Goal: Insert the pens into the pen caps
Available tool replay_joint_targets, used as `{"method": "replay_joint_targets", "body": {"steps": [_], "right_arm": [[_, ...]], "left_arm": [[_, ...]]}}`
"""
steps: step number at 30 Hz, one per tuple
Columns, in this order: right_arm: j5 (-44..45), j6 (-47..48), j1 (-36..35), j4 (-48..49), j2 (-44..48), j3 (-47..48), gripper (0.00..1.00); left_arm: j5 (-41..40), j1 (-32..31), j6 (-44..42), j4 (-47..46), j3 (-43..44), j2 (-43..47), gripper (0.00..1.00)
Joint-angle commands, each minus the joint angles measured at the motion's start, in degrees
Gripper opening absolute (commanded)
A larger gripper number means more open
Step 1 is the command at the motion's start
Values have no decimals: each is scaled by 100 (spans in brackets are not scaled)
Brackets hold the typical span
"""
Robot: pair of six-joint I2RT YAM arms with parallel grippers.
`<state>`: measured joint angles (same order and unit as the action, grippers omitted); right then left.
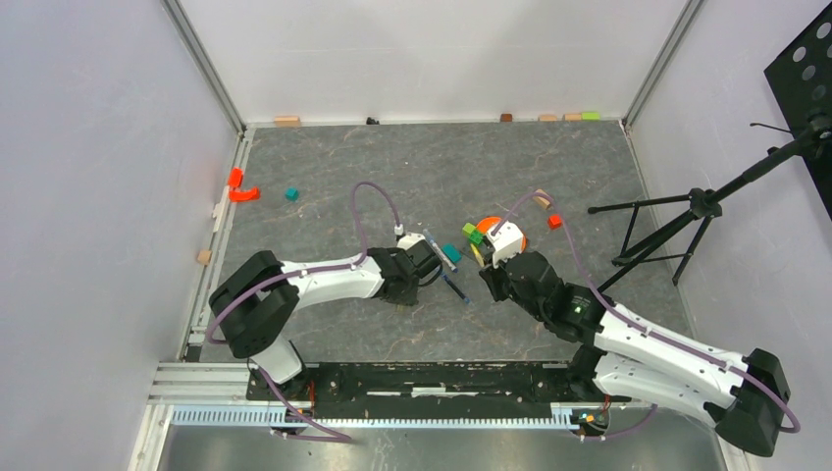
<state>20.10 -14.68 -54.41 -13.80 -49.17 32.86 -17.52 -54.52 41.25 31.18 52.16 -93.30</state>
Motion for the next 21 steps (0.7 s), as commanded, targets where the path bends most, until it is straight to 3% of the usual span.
{"method": "replay_joint_targets", "body": {"steps": [1, 9, 21], "right_arm": [[153, 49, -9, 254, 158, -47, 0], [139, -3, -9, 252, 235, -94, 0], [19, -164, -8, 425, 298, -179, 0]], "left_arm": [[-340, -33, 225, 235, -193, -381, 30], [-265, -36, 68, 166, -310, -430, 3], [164, -43, -17, -823, -796, 1156, 2]]}}
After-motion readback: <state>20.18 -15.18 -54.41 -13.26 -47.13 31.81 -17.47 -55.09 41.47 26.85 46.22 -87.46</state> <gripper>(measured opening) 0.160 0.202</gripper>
